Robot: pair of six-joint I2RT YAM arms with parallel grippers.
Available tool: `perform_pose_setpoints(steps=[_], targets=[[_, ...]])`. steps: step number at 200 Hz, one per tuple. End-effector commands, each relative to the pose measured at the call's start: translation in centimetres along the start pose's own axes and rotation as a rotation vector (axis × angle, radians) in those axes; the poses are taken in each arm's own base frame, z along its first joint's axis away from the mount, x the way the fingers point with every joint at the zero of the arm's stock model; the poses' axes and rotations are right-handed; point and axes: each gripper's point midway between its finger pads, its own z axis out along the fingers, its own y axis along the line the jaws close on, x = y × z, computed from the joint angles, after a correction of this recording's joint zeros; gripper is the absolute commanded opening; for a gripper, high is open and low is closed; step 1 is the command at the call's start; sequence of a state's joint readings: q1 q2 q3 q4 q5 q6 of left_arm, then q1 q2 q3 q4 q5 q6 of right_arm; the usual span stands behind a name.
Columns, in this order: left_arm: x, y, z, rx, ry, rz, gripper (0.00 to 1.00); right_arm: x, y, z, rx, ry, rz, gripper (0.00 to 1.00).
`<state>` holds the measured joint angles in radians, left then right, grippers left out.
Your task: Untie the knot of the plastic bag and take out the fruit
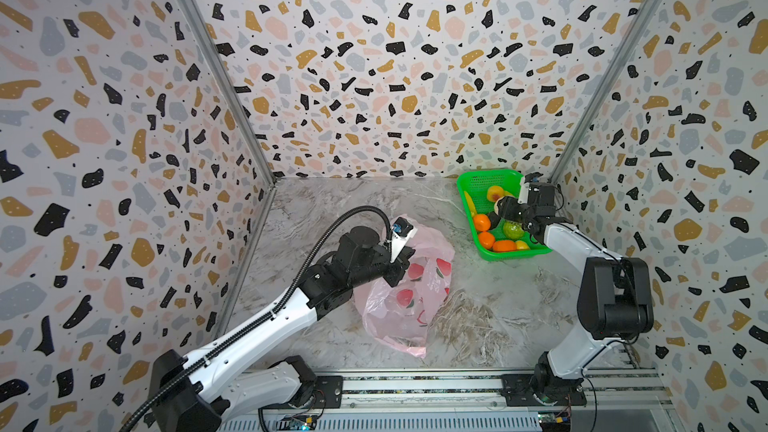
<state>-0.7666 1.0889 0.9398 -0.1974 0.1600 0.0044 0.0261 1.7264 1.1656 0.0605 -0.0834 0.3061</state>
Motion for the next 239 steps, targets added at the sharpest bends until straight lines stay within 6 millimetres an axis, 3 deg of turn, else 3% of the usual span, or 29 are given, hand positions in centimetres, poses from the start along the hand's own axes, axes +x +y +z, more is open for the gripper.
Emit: perform_pose_setpoints(steps=[1,19,57,124,159,180,227,239], targets=[[-0.4,0.2,-0.3,-0.006,-0.026,0.008,0.00,-2.7,-0.2,0.2,0.024,-0.068,-0.013,0.81],[-0.3,0.4,-0.3,-0.016,-0.022,0.007,0.00,-3.1,-0.1,0.0,0.022,-0.078,-0.013,0.89],[-0.1,1.0,-0.2,-0.054,-0.011,0.008,0.00,-3.5,0.6,-1.9,-0.002,-0.099,-0.015,0.90],[0.1,5.9,1.9,-0.289,0.055,0.055,0.00,-2.8,4.1,-6.2,-0.085,-0.096,-0.040,0.91],[-1.9,9.3,3.3,-0.392,0.004,0.023,0.00,-1.3,5.4,-8.3,-0.112,-0.089,-0.053,0.91],[-3.4,11.5,3.9,-0.449,-0.042,0.002,0.00,-0.5,5.1,-9.1,-0.108,-0.084,-0.054,0.91],[-4.4,13.8,5.9,-0.502,-0.058,0.013,0.00,0.3,4.9,-10.0,-0.107,-0.079,-0.075,0.93],[-4.6,14.1,6.1,-0.510,-0.056,0.014,0.16,0.3,4.9,-10.2,-0.110,-0.079,-0.075,0.93]])
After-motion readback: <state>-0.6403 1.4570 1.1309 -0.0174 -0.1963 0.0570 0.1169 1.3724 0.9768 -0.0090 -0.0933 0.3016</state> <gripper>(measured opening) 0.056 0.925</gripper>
